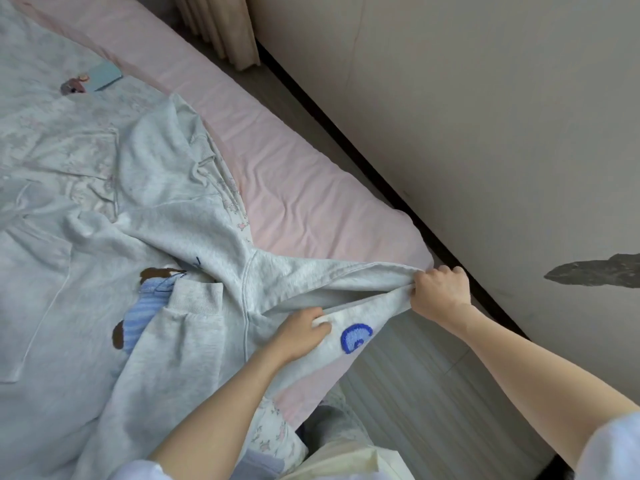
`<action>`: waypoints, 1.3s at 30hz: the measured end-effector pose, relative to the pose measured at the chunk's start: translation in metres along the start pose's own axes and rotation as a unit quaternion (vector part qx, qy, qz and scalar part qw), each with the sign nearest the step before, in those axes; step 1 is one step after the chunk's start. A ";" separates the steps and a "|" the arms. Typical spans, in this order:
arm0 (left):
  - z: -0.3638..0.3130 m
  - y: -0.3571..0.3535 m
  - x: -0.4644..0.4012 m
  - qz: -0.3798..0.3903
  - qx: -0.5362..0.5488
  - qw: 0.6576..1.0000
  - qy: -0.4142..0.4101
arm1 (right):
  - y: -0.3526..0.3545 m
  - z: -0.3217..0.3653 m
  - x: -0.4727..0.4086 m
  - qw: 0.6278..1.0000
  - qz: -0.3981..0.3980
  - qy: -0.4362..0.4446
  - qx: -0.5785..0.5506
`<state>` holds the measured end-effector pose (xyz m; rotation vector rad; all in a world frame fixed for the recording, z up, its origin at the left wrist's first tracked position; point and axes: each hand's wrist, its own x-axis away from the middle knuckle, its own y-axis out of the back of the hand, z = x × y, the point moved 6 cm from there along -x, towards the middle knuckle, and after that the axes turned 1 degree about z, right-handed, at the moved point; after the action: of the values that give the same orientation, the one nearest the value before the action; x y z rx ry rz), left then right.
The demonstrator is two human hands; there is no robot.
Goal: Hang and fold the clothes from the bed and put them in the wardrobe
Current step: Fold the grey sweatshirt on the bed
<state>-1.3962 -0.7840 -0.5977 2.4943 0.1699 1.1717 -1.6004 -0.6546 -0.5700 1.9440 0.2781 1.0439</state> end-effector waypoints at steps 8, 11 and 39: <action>0.015 0.053 0.009 -0.268 -0.210 0.939 -0.051 | 0.038 0.066 -0.029 0.994 -0.041 0.064 -0.080; 0.034 0.073 0.018 -0.280 -0.206 0.937 -0.022 | 0.045 0.103 -0.031 0.985 -0.019 0.096 -0.141; 0.194 0.382 -0.091 -0.389 -0.017 0.903 0.180 | 0.219 0.353 -0.261 0.842 -0.060 0.200 -0.498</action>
<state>-1.3260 -1.2149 -0.6281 1.8224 1.1126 1.2087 -1.5372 -1.1369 -0.6329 0.7576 0.0440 1.1730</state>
